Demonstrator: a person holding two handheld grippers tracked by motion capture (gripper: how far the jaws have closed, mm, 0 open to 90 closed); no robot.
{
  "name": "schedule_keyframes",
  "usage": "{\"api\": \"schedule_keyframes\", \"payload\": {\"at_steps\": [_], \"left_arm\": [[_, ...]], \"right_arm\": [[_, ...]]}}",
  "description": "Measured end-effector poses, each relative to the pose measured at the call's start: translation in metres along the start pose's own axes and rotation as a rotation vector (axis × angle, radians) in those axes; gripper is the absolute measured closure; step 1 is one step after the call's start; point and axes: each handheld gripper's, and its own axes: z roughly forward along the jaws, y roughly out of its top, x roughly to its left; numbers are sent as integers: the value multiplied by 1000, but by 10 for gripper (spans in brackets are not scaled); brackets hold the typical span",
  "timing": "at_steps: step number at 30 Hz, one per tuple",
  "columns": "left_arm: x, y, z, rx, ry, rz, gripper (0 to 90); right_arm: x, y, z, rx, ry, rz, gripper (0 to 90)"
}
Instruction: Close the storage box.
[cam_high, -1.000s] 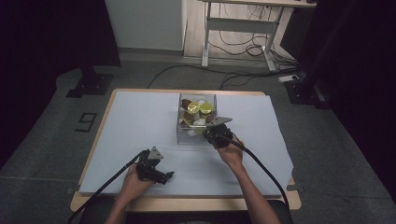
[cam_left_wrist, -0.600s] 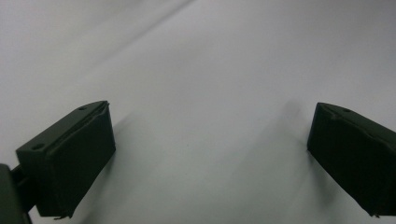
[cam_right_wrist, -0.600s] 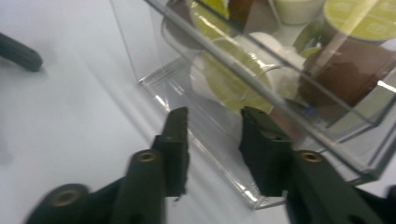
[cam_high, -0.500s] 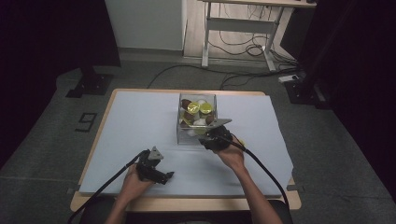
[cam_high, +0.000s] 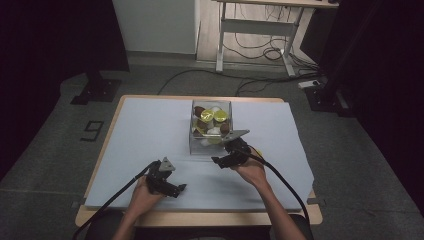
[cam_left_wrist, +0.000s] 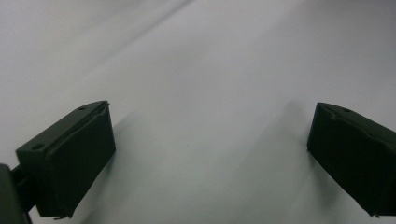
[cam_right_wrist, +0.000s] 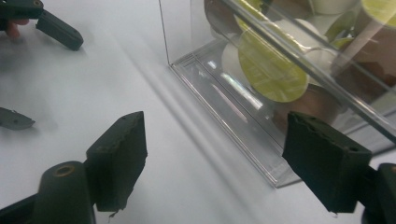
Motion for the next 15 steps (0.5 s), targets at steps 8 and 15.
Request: {"api": "schedule_keyframes", "payload": {"at_steps": [8, 15], "left_arm": [[0, 0, 0, 0, 1, 0, 5], [0, 0, 0, 1, 0, 2, 4]], "right_arm": [[2, -4, -12, 13, -12, -22, 148], [-2, -7, -20, -1, -6, -14, 133]]}}
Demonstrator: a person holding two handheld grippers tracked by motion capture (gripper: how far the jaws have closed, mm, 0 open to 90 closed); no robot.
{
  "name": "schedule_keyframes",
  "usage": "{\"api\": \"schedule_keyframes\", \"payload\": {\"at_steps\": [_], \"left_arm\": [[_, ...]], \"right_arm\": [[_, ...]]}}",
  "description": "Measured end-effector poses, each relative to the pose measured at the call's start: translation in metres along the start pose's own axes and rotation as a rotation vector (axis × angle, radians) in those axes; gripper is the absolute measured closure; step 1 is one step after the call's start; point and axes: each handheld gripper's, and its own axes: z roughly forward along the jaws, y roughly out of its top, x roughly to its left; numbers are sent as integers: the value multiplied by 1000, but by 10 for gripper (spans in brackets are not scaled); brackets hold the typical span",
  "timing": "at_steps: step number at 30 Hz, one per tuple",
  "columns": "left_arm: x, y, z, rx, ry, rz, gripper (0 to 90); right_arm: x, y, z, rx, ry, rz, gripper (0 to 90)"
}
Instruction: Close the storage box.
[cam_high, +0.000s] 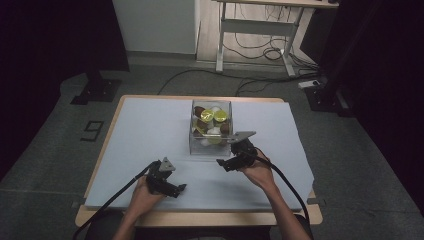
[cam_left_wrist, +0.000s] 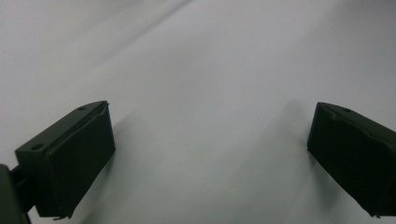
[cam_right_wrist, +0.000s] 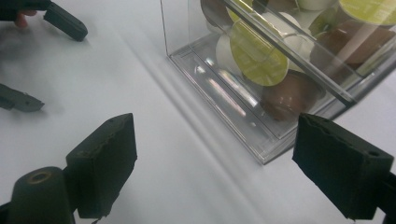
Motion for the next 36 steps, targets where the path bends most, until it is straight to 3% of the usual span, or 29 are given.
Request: {"api": "schedule_keyframes", "payload": {"at_steps": [8, 36], "left_arm": [[0, 0, 0, 0, 0, 0, 3], [1, 0, 0, -3, -8, -4, 0]], "right_arm": [[-3, -8, -13, 1, -32, -2, 72], [-19, -44, -47, -27, -113, 41, 29]]}}
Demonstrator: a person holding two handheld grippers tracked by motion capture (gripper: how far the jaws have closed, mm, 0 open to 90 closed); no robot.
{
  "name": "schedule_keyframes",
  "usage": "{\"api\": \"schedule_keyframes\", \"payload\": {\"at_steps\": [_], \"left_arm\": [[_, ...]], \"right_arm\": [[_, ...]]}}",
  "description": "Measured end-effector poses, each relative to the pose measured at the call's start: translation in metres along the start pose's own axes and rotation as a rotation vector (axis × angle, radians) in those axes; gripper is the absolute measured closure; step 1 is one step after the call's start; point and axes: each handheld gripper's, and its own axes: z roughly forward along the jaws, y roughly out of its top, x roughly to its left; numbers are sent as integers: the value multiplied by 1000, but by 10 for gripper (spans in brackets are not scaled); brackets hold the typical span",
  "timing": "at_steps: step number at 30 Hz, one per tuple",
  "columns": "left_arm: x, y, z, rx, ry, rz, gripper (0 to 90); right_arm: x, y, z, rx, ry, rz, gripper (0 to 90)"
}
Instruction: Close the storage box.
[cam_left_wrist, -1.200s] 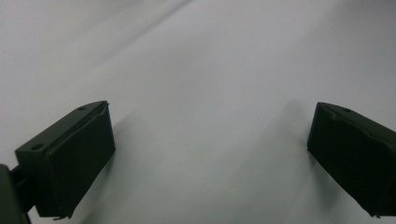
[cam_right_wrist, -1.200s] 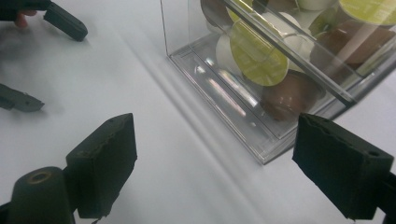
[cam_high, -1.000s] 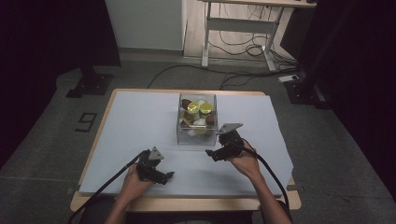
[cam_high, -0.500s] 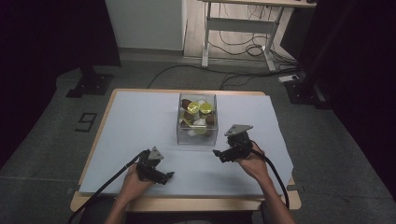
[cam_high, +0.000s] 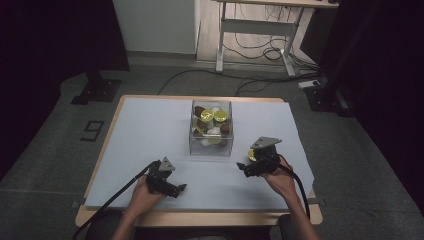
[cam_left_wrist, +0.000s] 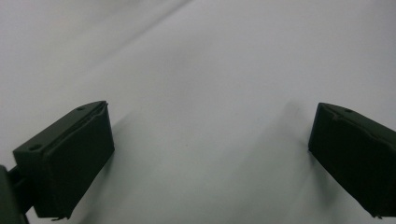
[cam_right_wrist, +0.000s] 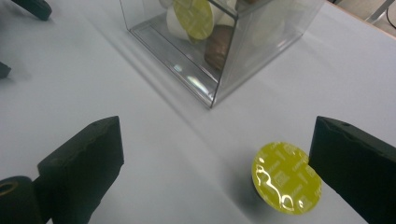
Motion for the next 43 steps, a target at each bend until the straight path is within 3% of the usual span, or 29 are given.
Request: {"api": "schedule_keyframes", "payload": {"at_steps": [16, 26, 32, 35, 43], "left_arm": [[0, 0, 0, -1, 3, 0, 0], [-1, 0, 0, 1, 6, 3, 0], [-1, 0, 0, 1, 6, 3, 0], [-1, 0, 0, 1, 7, 3, 0], [-1, 0, 1, 2, 8, 5, 0]], "right_arm": [[-6, -37, 0, 9, -49, 45, 21], [-14, -70, 15, 42, -71, 109, 0], [-15, -86, 28, 80, -80, 102, 0], [-16, -91, 28, 45, -64, 137, 0], [-19, -92, 29, 54, -41, 168, 0]]}}
